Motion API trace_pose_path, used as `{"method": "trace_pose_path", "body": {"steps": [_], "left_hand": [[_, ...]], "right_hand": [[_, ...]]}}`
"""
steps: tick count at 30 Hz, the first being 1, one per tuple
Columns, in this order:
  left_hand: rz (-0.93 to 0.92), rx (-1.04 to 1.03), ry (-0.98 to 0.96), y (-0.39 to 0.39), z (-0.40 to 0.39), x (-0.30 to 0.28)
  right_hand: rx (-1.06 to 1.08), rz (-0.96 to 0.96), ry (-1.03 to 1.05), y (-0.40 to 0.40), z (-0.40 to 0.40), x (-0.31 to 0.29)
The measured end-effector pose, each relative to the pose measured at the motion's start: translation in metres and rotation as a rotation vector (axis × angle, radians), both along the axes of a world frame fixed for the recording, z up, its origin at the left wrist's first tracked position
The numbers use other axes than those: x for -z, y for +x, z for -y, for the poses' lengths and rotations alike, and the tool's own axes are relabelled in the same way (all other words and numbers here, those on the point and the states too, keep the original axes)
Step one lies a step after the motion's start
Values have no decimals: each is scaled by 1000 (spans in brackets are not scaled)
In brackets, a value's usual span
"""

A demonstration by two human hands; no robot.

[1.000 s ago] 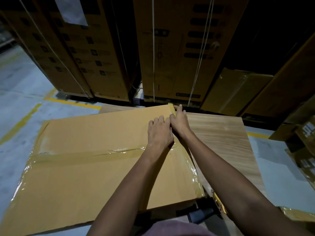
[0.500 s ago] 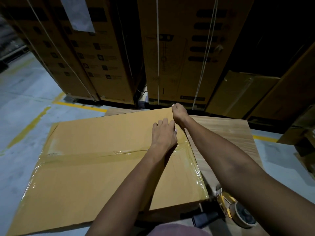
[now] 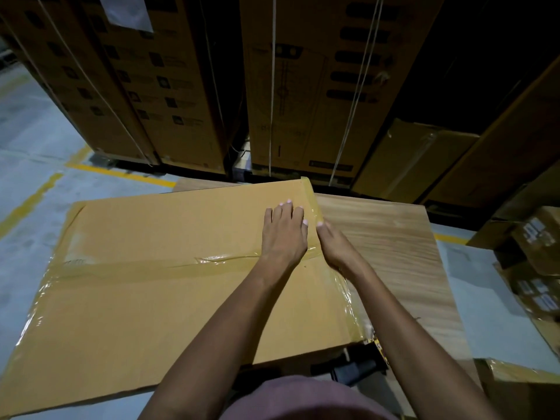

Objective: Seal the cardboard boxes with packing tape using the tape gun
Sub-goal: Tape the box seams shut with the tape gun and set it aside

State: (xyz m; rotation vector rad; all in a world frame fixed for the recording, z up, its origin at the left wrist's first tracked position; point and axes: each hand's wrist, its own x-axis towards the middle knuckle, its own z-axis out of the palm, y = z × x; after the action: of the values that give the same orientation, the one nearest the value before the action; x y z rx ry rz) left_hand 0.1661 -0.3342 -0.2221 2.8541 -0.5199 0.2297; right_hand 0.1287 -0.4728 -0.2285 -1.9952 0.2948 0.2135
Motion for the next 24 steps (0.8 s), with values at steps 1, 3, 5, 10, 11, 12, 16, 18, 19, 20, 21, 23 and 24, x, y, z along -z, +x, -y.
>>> {"method": "trace_pose_path", "body": {"steps": [1, 3, 5, 10, 11, 12, 16, 18, 19, 20, 21, 23, 24], "left_hand": [[-14, -3, -9, 0, -1, 1], [-29, -4, -18, -1, -2, 1], [-36, -1, -8, -2, -2, 0], [-67, 10, 20, 2, -2, -4], [-61, 12, 28, 3, -2, -4], [-57, 13, 31, 4, -2, -5], [-41, 12, 48, 2, -2, -2], [-46, 14, 47, 2, -3, -2], [-40, 13, 39, 3, -4, -1], [-36, 14, 32, 2, -4, -1], [-38, 17, 25, 1, -4, -2], [-48, 33, 6, 1, -4, -1], [-58, 39, -9, 1, -5, -1]], "right_hand": [[-3, 23, -27, -16, 1, 3], [11, 58, -96, -36, 2, 3], [6, 14, -186, -32, 1, -2], [51, -103, -268, 18, -6, -16], [54, -97, -276, 19, -7, -16], [55, -88, -278, 16, -8, -17], [58, -68, -312, -35, -8, -20], [75, -117, -372, -73, -9, -18], [94, -146, -408, -91, -10, -18], [118, -186, -443, -107, -11, -17], [147, -215, -476, -121, -14, -17], [196, -237, -520, -132, -19, -21], [212, -235, -532, -131, -21, -22]]}}
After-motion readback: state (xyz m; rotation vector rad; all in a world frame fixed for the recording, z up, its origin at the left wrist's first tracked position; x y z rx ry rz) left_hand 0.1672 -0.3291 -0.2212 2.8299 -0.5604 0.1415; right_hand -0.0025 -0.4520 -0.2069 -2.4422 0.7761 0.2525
